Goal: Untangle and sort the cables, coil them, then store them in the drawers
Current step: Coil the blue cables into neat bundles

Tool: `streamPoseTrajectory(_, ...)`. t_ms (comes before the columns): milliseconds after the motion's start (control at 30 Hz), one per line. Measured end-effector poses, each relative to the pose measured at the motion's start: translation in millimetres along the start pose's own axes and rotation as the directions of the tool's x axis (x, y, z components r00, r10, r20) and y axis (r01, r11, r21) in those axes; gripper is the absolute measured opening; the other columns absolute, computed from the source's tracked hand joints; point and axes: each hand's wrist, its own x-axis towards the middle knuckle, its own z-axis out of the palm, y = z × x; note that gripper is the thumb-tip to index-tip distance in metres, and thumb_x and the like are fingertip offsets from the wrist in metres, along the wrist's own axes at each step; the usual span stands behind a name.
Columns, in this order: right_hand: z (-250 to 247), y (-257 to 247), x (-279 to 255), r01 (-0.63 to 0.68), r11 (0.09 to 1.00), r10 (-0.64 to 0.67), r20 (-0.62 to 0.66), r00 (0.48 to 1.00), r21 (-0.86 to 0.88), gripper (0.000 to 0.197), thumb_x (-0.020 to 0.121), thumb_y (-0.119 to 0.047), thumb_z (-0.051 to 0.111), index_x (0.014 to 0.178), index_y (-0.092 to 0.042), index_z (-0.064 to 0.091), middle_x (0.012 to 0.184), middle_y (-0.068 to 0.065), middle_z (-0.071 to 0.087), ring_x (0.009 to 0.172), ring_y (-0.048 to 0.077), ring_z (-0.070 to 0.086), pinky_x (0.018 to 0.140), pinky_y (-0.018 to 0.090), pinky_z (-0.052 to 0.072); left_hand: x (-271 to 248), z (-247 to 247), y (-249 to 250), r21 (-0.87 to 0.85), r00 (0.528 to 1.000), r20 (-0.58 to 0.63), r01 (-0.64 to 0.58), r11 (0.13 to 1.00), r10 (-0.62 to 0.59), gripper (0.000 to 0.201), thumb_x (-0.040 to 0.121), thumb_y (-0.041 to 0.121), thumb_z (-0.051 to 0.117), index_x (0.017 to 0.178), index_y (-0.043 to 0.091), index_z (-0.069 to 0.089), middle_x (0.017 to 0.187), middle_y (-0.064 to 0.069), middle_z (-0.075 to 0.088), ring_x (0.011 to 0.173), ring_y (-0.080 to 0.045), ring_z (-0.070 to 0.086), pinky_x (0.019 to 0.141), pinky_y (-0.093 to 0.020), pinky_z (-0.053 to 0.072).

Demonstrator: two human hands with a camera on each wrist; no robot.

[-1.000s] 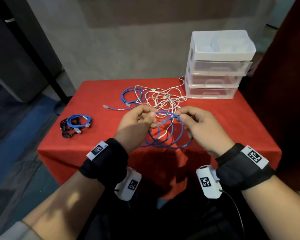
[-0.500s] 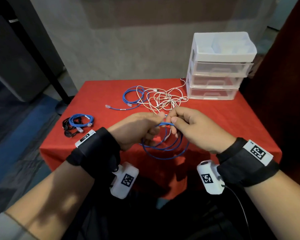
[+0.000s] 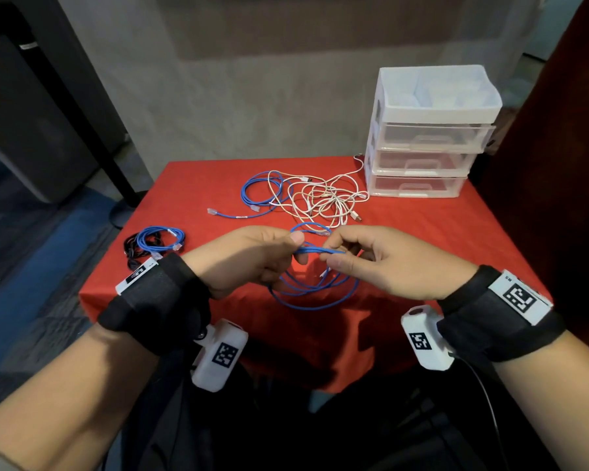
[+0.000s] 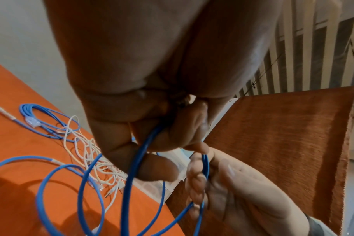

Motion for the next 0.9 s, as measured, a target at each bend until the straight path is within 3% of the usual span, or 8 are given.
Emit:
streamPoseTrajectory(100, -0.4, -2.6, 0.0, 0.038, 0.995, -0.045, -0.070, 0.997, -0.088, 0.008, 0.099, -0.027, 0.066, 0.098, -0.020, 0.069, 0.088, -0.004, 0.067, 0.076, 0.006, 0.058, 0.070, 0.019, 0.045, -3.3, -2.6, 1.5, -0.032, 1.000, 0.000, 0.012, 0.999, -0.012, 0.036, 0.105, 0.038, 0.047, 0.082, 0.016, 0.065, 0.061, 0.003, 0.026, 0.054, -0.014, 0.020, 0.065, -0.031, 0.051)
streamPoseTrajectory(267, 1.1, 2.0, 0.6, 0.006, 1.000, -0.006, -0.044, 0.999, -0.014, 0.011, 0.100, -0.027, 0.065, 0.096, -0.018, 0.067, 0.079, -0.001, 0.063, 0.069, 0.011, 0.052, 0.068, 0.026, 0.044, -5.9, -8.5, -3.2, -0.052, 1.000, -0.011, 0.013, 0.999, -0.013, 0.049, 0.105, 0.030, 0.044, 0.062, 0.024, 0.068, 0.055, 0.004, 0.040, 0.058, -0.020, 0.047, 0.085, -0.047, 0.047)
streamPoseTrajectory(400, -8.2, 7.7, -3.2, -0.022, 0.993, 0.028, -0.050, 0.998, 0.120, 0.014, 0.100, -0.026, 0.064, 0.092, -0.015, 0.067, 0.080, 0.004, 0.054, 0.075, 0.016, 0.045, 0.073, 0.034, 0.039, -9.2, -17.0, -2.3, -0.089, 0.998, -0.048, 0.032, 0.996, -0.037, 0.037, 0.102, 0.031, 0.047, 0.076, 0.014, 0.067, 0.069, -0.015, 0.049, 0.073, -0.024, 0.061, 0.079, -0.034, 0.056)
streamPoseTrajectory(533, -23.8, 6.8, -9.9, -0.013, 0.974, 0.047, -0.150, 0.988, 0.225, 0.013, 0.093, -0.020, 0.066, 0.089, -0.009, 0.065, 0.075, 0.006, 0.049, 0.069, 0.014, 0.043, 0.063, 0.022, 0.040, -11.3, -27.6, -1.2, -0.205, 0.993, -0.115, 0.006, 0.979, -0.030, 0.035, 0.100, 0.032, 0.048, 0.078, 0.010, 0.064, 0.064, -0.006, 0.028, 0.067, -0.017, 0.057, 0.071, -0.027, 0.057)
streamPoseTrajectory(600, -28.5, 10.5, -11.1, -0.016, 0.957, 0.088, -0.237, 0.968, 0.289, 0.012, 0.093, -0.020, 0.065, 0.088, -0.009, 0.065, 0.074, 0.011, 0.051, 0.066, 0.016, 0.048, 0.059, 0.024, 0.045, -10.7, -30.4, -3.1, -0.306, 0.986, -0.163, -0.015, 0.952, -0.037, 0.031, 0.102, 0.030, 0.046, 0.089, 0.004, 0.056, 0.064, -0.003, 0.021, 0.062, -0.014, 0.050, 0.073, -0.033, 0.060)
streamPoseTrajectory(667, -24.8, 14.8, -9.9, -0.012, 0.907, 0.154, -0.305, 0.940, 0.421, 0.009, 0.097, -0.010, 0.062, 0.089, -0.007, 0.065, 0.074, 0.010, 0.056, 0.066, 0.014, 0.055, 0.059, 0.025, 0.050, -6.3, -25.7, -7.8, -0.406, 0.982, -0.181, -0.031, 0.913, -0.048, 0.030, 0.104, 0.033, 0.046, 0.088, 0.009, 0.054, 0.062, 0.001, 0.023, 0.060, -0.012, 0.044, 0.081, -0.045, 0.060)
streamPoseTrajectory(767, -5.3, 16.3, -4.5, 0.035, 0.793, 0.249, -0.375, 0.893, 0.608, 0.008, 0.100, -0.005, 0.057, 0.094, -0.005, 0.062, 0.079, 0.010, 0.061, 0.072, 0.016, 0.061, 0.064, 0.028, 0.058, 3.3, -4.3, -13.3, -0.536, 0.964, -0.253, -0.067, 0.841, -0.084, 0.030, 0.105, 0.040, 0.044, 0.089, 0.017, 0.053, 0.059, 0.006, 0.028, 0.057, -0.009, 0.043, 0.067, -0.040, 0.059)
streamPoseTrajectory(900, 25.5, 11.0, 4.7, 0.177, 0.622, 0.337, -0.465, 0.818, 0.763, 0.007, 0.101, -0.006, 0.056, 0.097, -0.006, 0.061, 0.084, 0.013, 0.063, 0.076, 0.018, 0.064, 0.073, 0.033, 0.063, 14.4, 26.6, -20.2, -0.734, 0.956, -0.260, -0.108, 0.671, -0.132, 0.031, 0.102, 0.045, 0.046, 0.084, 0.022, 0.052, 0.060, 0.008, 0.034, 0.061, -0.007, 0.051, 0.071, -0.039, 0.061)
